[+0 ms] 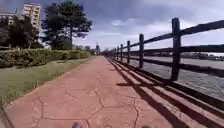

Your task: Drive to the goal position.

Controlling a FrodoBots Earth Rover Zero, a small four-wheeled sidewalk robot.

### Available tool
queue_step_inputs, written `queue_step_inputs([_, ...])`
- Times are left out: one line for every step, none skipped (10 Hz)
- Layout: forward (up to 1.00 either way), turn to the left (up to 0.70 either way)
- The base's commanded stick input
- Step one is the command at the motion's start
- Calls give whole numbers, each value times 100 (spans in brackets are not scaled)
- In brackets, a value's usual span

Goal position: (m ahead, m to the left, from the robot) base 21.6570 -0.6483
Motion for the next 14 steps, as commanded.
queue_step_inputs([70,0])
queue_step_inputs([70,0])
queue_step_inputs([70,0])
queue_step_inputs([70,0])
queue_step_inputs([70,0])
queue_step_inputs([70,0])
queue_step_inputs([70,0])
queue_step_inputs([70,0])
queue_step_inputs([70,0])
queue_step_inputs([70,0])
queue_step_inputs([70,0])
queue_step_inputs([70,0])
queue_step_inputs([70,0])
queue_step_inputs([70,0])
